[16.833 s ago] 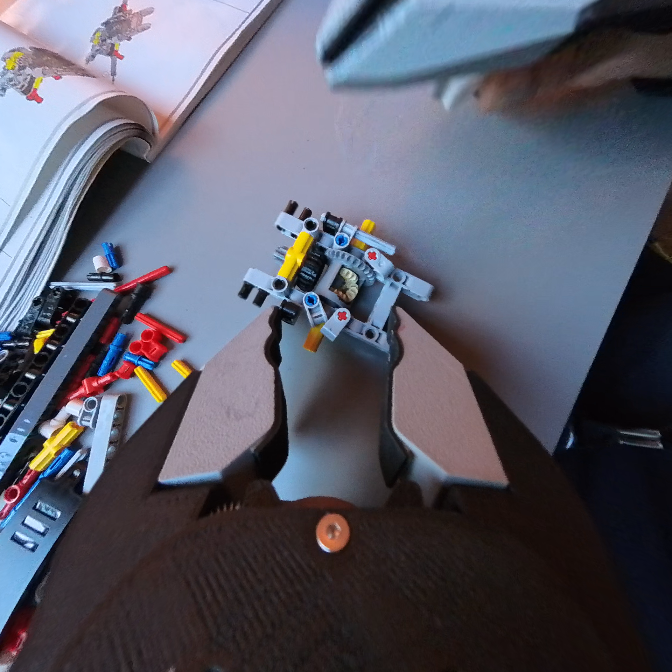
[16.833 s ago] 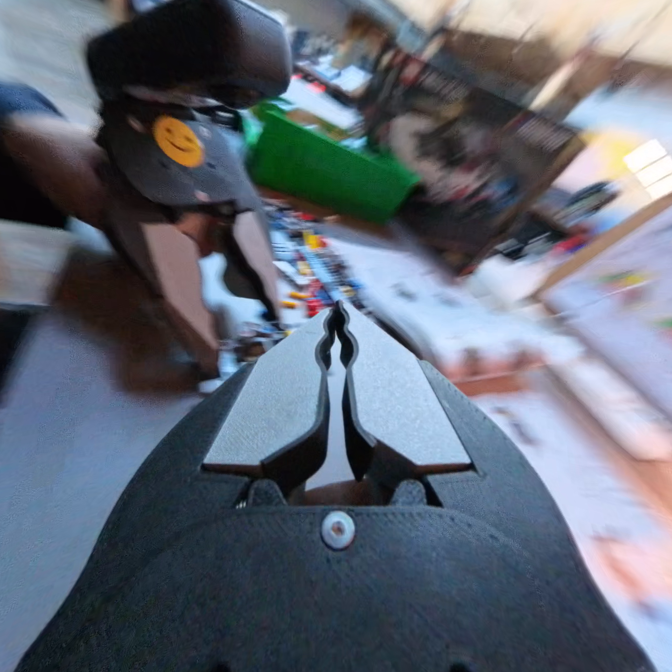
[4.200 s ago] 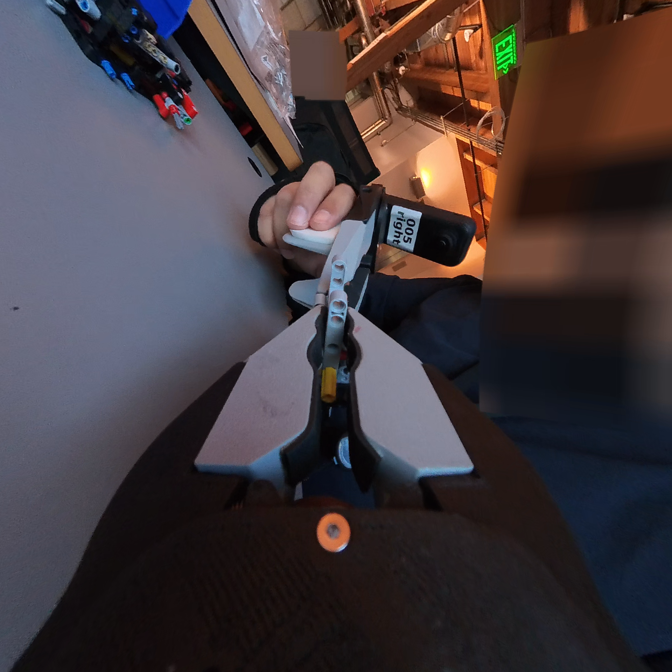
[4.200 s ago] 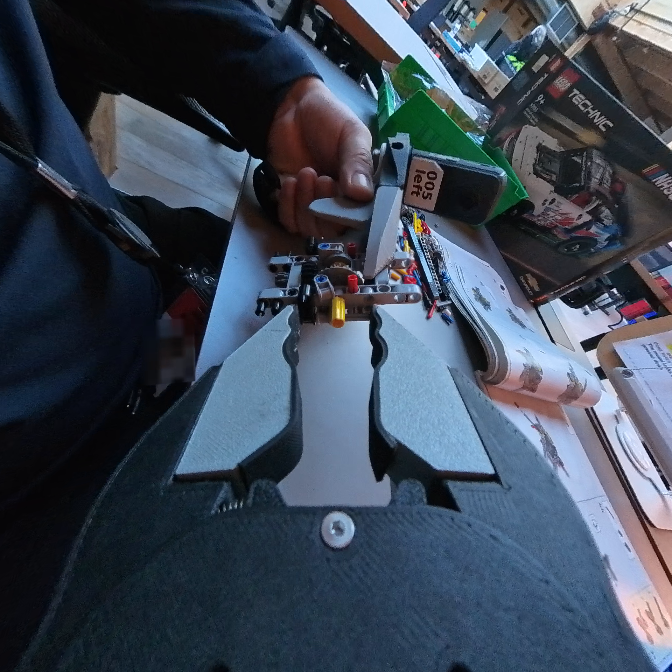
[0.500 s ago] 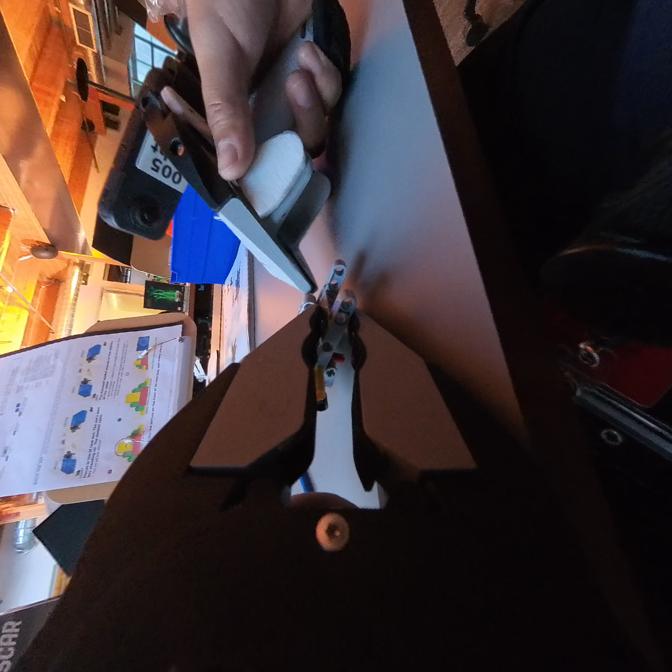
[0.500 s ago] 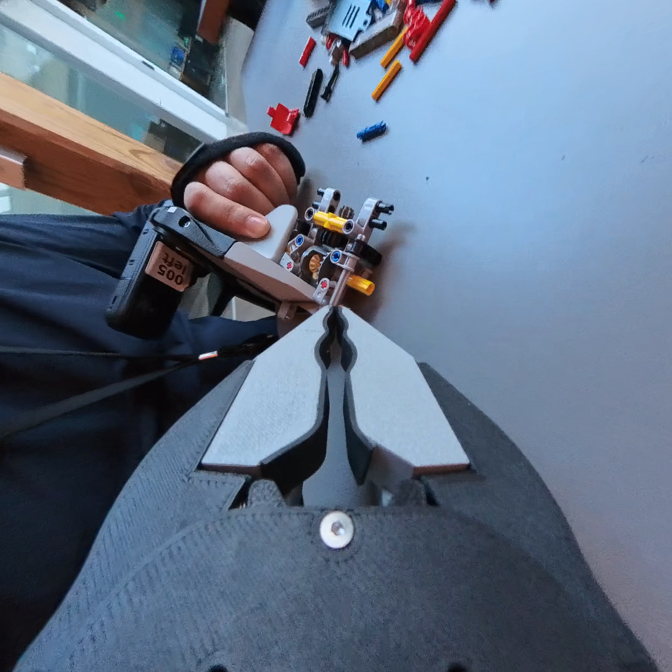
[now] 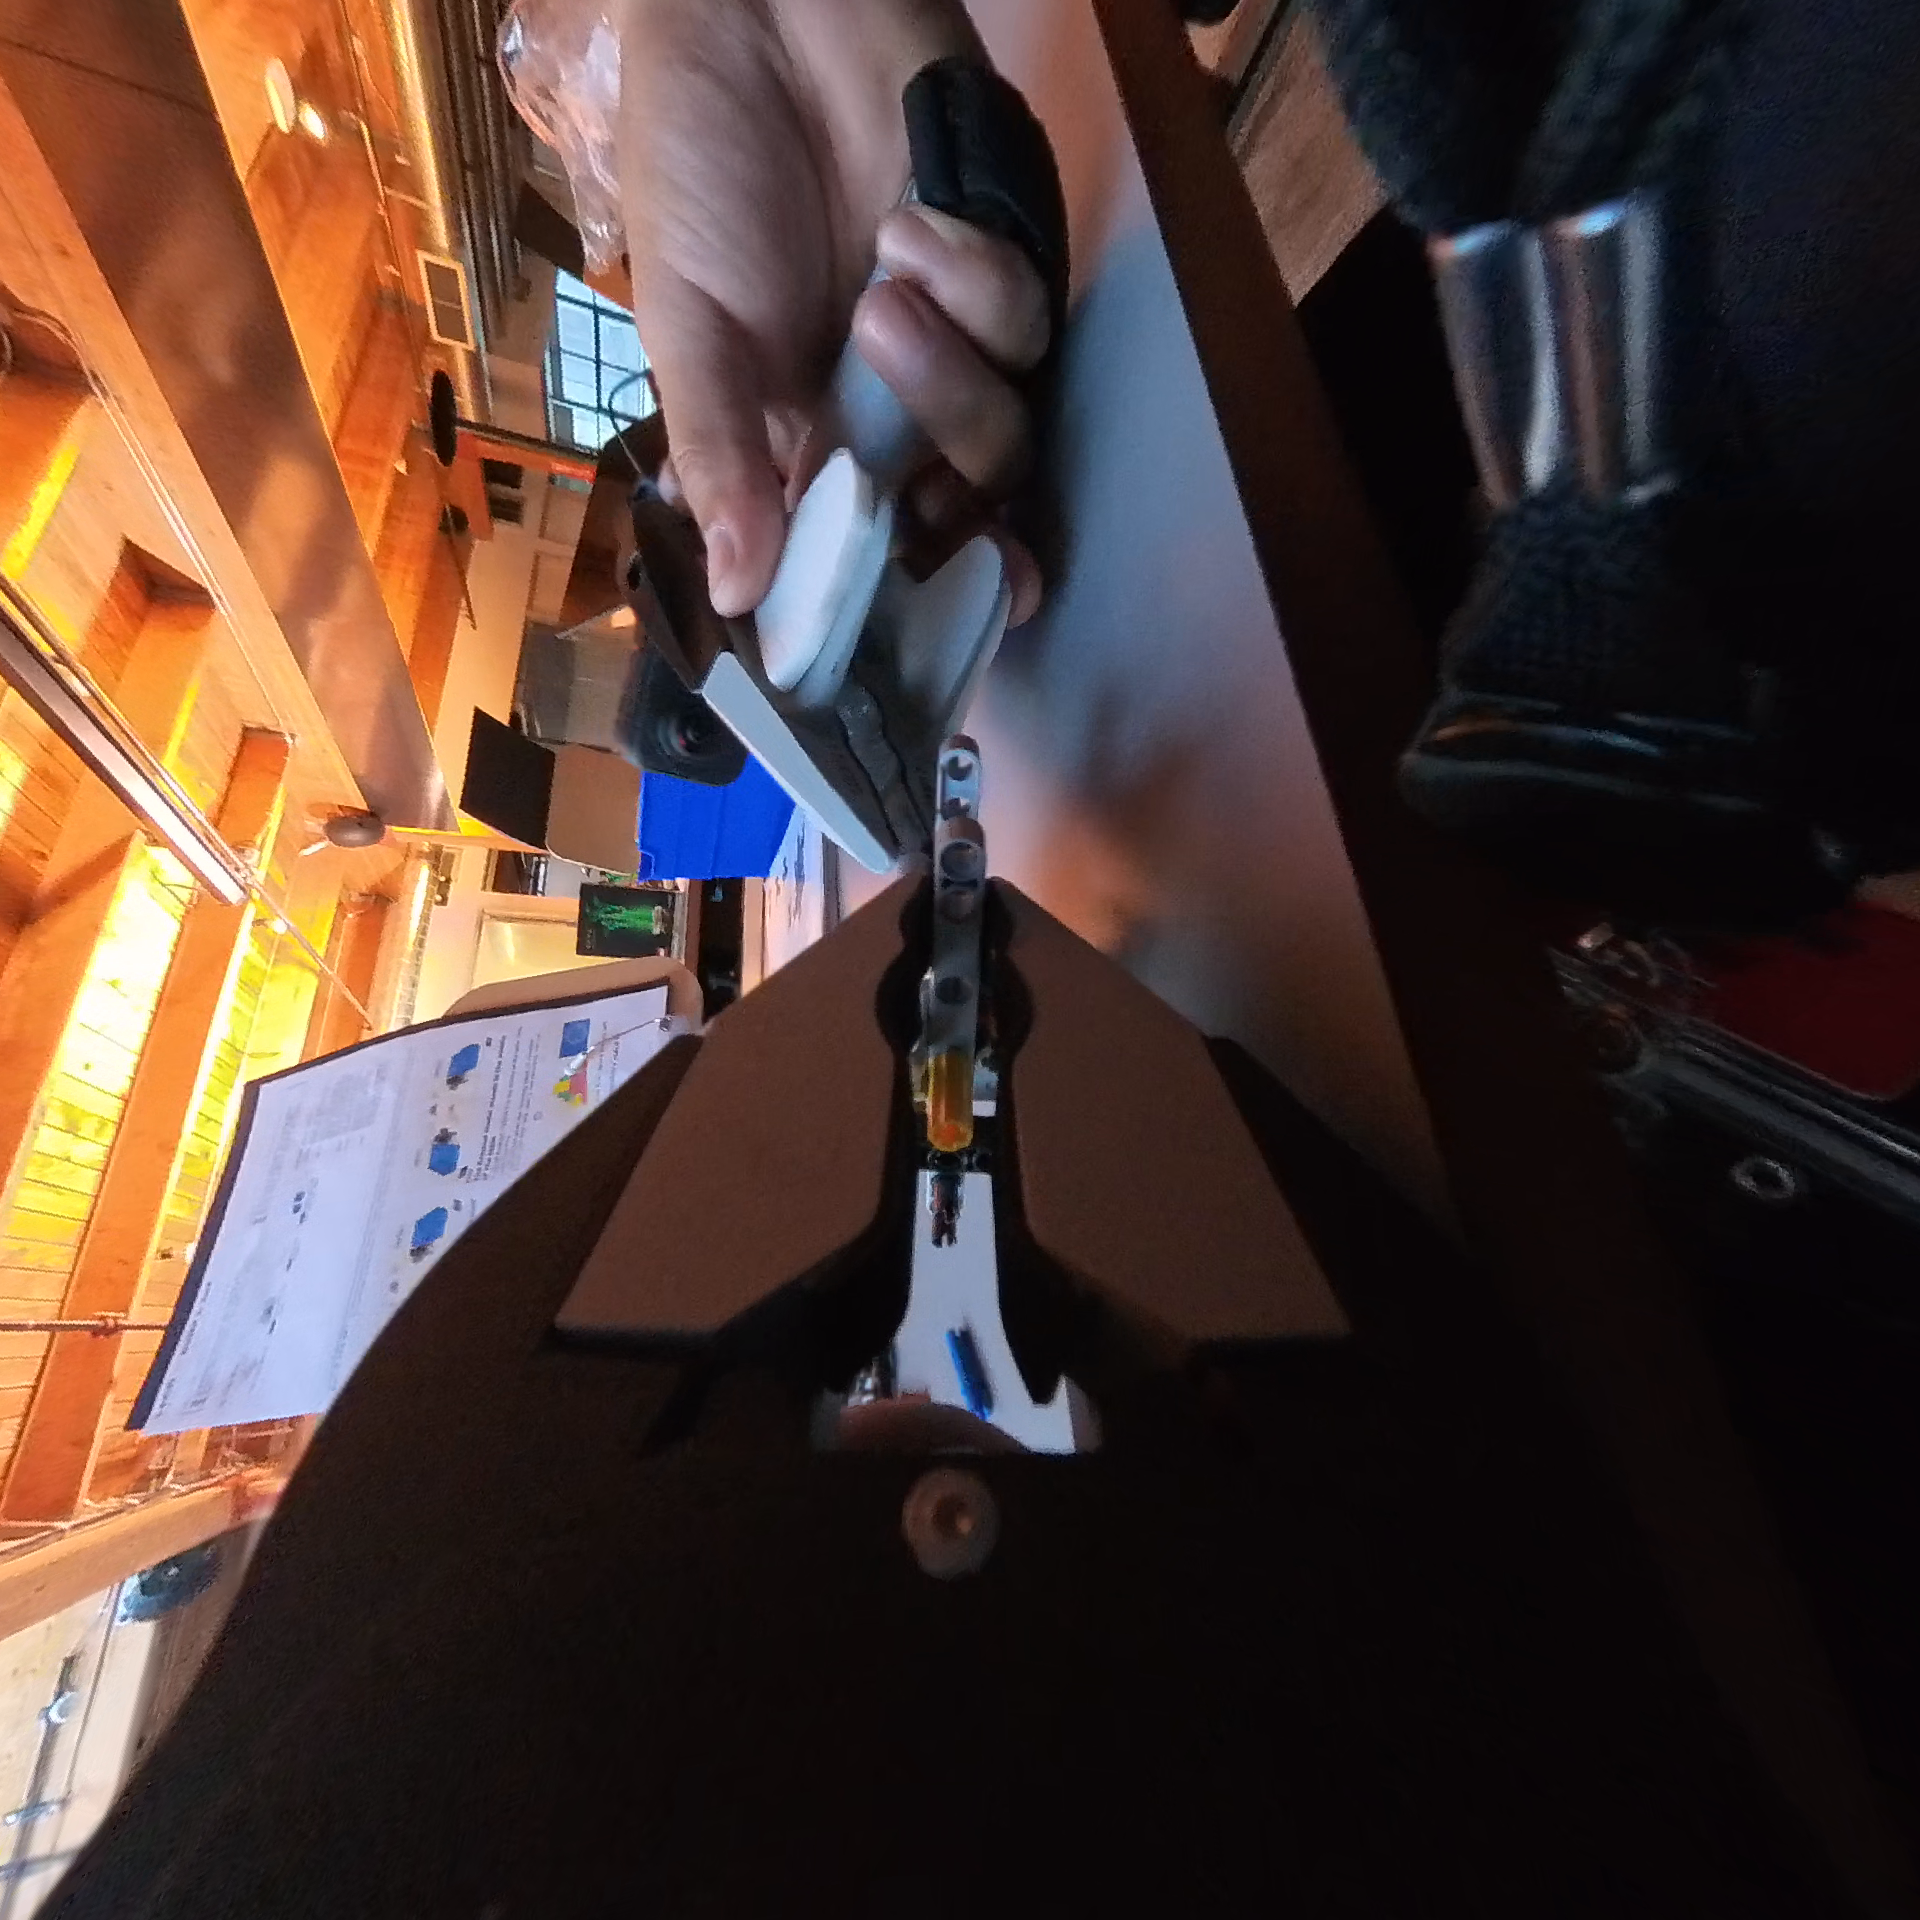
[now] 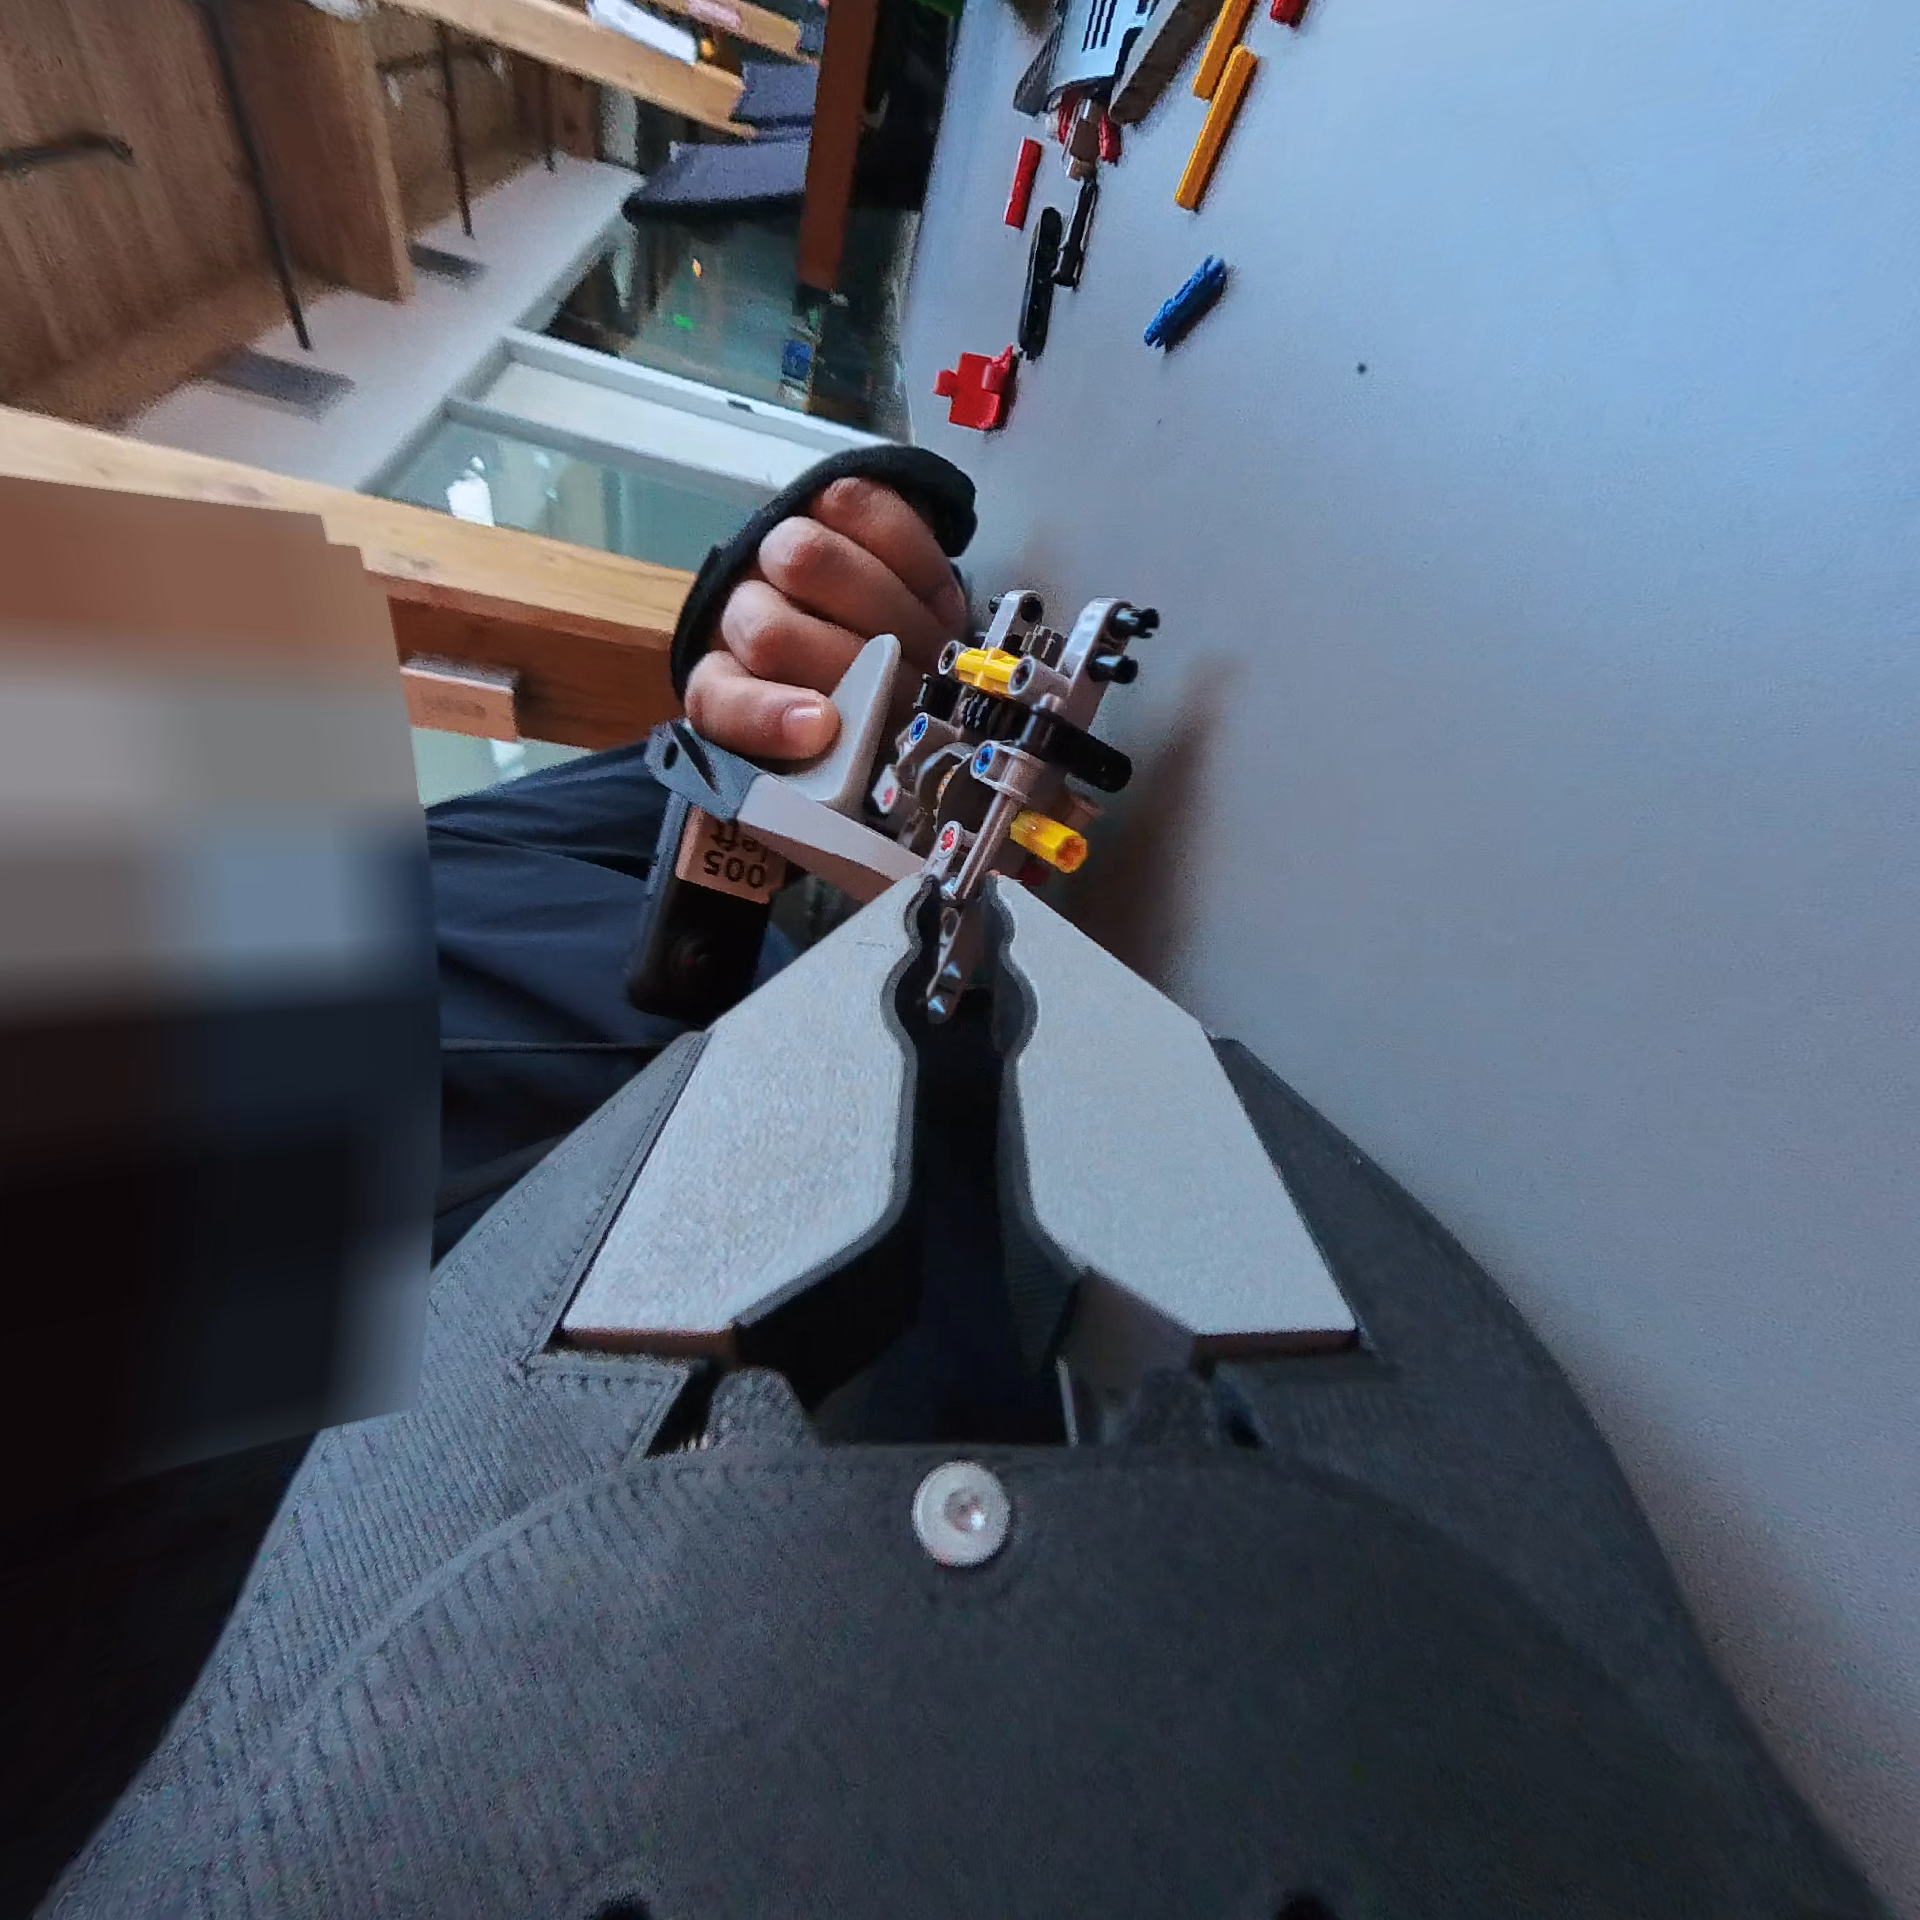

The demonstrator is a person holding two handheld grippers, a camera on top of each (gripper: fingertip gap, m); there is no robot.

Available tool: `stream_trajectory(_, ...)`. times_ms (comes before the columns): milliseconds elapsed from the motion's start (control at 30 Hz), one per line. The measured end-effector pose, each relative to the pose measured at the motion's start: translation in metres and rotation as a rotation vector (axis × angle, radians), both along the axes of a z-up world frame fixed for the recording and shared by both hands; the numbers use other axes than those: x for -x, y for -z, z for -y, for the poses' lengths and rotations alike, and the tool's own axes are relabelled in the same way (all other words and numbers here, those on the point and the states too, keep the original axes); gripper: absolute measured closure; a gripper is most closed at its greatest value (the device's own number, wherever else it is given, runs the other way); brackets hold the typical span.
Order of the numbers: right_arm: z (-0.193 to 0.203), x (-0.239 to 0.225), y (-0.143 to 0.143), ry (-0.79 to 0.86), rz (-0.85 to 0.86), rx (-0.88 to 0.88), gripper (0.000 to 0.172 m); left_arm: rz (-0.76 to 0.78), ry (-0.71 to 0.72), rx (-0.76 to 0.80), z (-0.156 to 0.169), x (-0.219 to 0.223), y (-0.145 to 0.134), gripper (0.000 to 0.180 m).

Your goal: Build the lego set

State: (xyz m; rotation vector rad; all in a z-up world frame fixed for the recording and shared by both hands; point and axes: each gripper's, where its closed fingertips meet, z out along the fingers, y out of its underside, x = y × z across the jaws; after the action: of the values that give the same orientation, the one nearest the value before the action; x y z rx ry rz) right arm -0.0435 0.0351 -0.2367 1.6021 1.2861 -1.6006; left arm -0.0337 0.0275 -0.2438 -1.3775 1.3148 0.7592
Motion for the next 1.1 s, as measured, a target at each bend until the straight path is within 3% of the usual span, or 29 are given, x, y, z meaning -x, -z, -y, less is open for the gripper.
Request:
stream_trajectory(300,0.011,-0.01,-0.011,0.097,0.076,0.205,0.171,-0.115,0.061,-0.091,0.014,-0.013,-0.008,0.176)
stream_trajectory(567,0.021,-0.007,0.013,0.084,0.119,-0.004,0.171,-0.116,0.069,0.017,0.023,-0.017,0.013,0.177)
stream_trajectory(800,0.032,0.009,0.021,-0.008,0.166,-0.051,0.17,-0.12,0.122,0.041,0.027,-0.024,0.02,0.177)
stream_trajectory(1000,0.028,0.019,0.017,0.017,0.105,-0.055,0.171,-0.139,0.089,-0.015,0.023,-0.013,0.015,0.175)
stream_trajectory(1100,0.019,0.023,0.014,0.067,0.063,-0.065,0.171,-0.05,0.081,0.003,0.025,-0.008,0.011,0.167)
